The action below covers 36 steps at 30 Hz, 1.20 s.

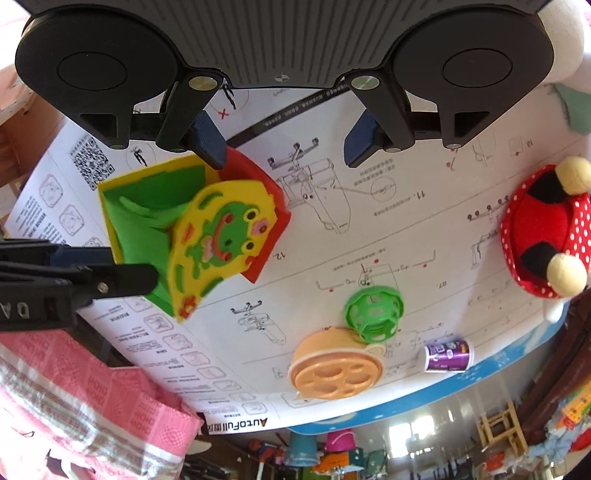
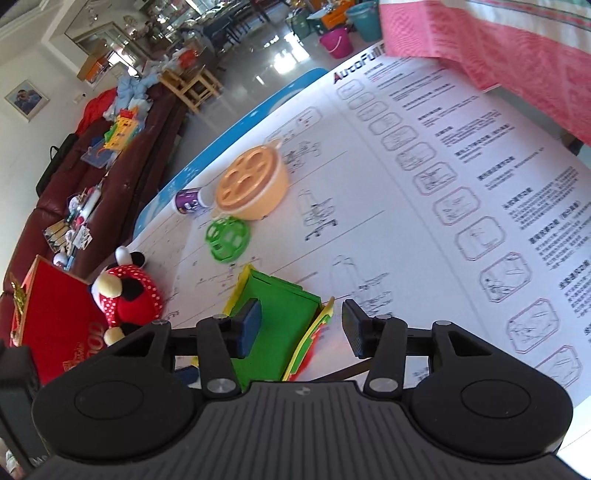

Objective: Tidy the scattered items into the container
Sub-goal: 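Close the left gripper on the frog-printed foam edge while the right gripper holds it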

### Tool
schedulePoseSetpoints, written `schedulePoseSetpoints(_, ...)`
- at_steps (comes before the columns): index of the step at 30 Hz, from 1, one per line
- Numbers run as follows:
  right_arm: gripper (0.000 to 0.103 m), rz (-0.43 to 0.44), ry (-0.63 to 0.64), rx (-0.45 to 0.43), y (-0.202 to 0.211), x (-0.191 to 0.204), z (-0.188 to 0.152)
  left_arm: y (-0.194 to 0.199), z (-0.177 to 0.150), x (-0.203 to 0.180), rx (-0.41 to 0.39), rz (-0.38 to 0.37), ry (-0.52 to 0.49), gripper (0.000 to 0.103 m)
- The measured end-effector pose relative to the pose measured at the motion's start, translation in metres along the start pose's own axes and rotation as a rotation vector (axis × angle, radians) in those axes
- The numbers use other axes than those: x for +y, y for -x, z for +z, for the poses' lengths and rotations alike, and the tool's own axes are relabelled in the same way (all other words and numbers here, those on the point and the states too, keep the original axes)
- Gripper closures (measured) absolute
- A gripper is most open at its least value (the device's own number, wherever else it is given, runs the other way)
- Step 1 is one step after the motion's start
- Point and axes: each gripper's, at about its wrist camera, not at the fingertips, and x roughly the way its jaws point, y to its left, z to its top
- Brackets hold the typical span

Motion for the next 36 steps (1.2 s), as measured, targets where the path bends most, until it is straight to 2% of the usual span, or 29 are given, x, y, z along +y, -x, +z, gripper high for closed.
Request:
schedulePoseSetpoints(3, 0.048, -0.002, -0.024, 0.0, 0.002, -0.011, 0.001, -0.008, 0.007, -0.01, 0.018, 0.017, -0.025, 0.026)
schedulePoseSetpoints(6, 0.047, -0.023, -0.039, 0.0, 0.004, -0.023, 0.0, -0.013, 0.013, -0.025, 0.014, 0.034, -0.074, 0.034)
schedulePoseSetpoints(8, 0.047, -0.039, -0.054, 0.012, 0.005, -0.031, -0.002, -0.017, 0.016, -0.035, 0.014, 0.045, -0.113, 0.054)
schedulePoseSetpoints(9, 0.047, -0.046, -0.062, 0.026, 0.004, -0.035, -0.003, -0.018, 0.016, -0.038, 0.018, 0.047, -0.126, 0.068)
schedulePoseSetpoints(10, 0.047, -0.045, -0.076, 0.036, 0.005, -0.04, -0.004, -0.019, 0.015, -0.04, 0.022, 0.039, -0.132, 0.074)
schedulePoseSetpoints(12, 0.042, -0.019, -0.145, 0.046, 0.007, -0.051, -0.005, -0.019, 0.013, -0.044, 0.023, 0.032, -0.142, 0.075)
schedulePoseSetpoints(13, 0.032, 0.013, -0.189, 0.048, 0.01, -0.057, -0.006, -0.019, 0.011, -0.046, 0.022, 0.036, -0.151, 0.075)
schedulePoseSetpoints(14, 0.028, 0.044, -0.225, 0.051, 0.012, -0.061, -0.006, -0.019, 0.01, -0.047, 0.021, 0.041, -0.159, 0.075)
schedulePoseSetpoints(16, 0.027, 0.086, -0.249, 0.058, 0.014, -0.061, -0.004, -0.018, 0.008, -0.049, 0.021, 0.047, -0.17, 0.074)
schedulePoseSetpoints(18, 0.025, 0.085, -0.219, 0.064, 0.013, -0.052, -0.004, -0.018, 0.007, -0.049, 0.022, 0.05, -0.171, 0.072)
schedulePoseSetpoints(21, 0.024, 0.047, -0.136, 0.097, 0.004, -0.035, -0.01, -0.017, 0.006, -0.049, 0.021, 0.057, -0.18, 0.066)
schedulePoseSetpoints(25, 0.04, 0.028, -0.098, 0.129, -0.007, -0.026, -0.022, -0.017, 0.002, -0.05, 0.02, 0.083, -0.207, 0.047)
schedulePoseSetpoints(27, 0.043, 0.016, -0.091, 0.133, -0.01, -0.025, -0.026, -0.019, 0.0, -0.048, 0.021, 0.094, -0.209, 0.045)
schedulePoseSetpoints(28, 0.044, 0.01, -0.082, 0.133, -0.011, -0.024, -0.028, -0.02, 0.0, -0.047, 0.024, 0.093, -0.207, 0.048)
schedulePoseSetpoints(29, 0.045, 0.007, -0.074, 0.132, -0.011, -0.023, -0.029, -0.02, -0.001, -0.047, 0.024, 0.09, -0.203, 0.058)
schedulePoseSetpoints(31, 0.047, 0.006, -0.062, 0.122, -0.008, -0.021, -0.031, -0.018, -0.002, -0.046, 0.019, 0.061, -0.2, 0.093)
schedulePoseSetpoints(32, 0.049, 0.011, -0.055, 0.122, -0.008, -0.019, -0.031, -0.017, -0.002, -0.046, 0.021, 0.047, -0.199, 0.097)
schedulePoseSetpoints(36, 0.055, 0.006, -0.005, 0.111, -0.006, -0.008, -0.031, -0.012, -0.004, -0.049, -0.007, 0.085, -0.226, 0.096)
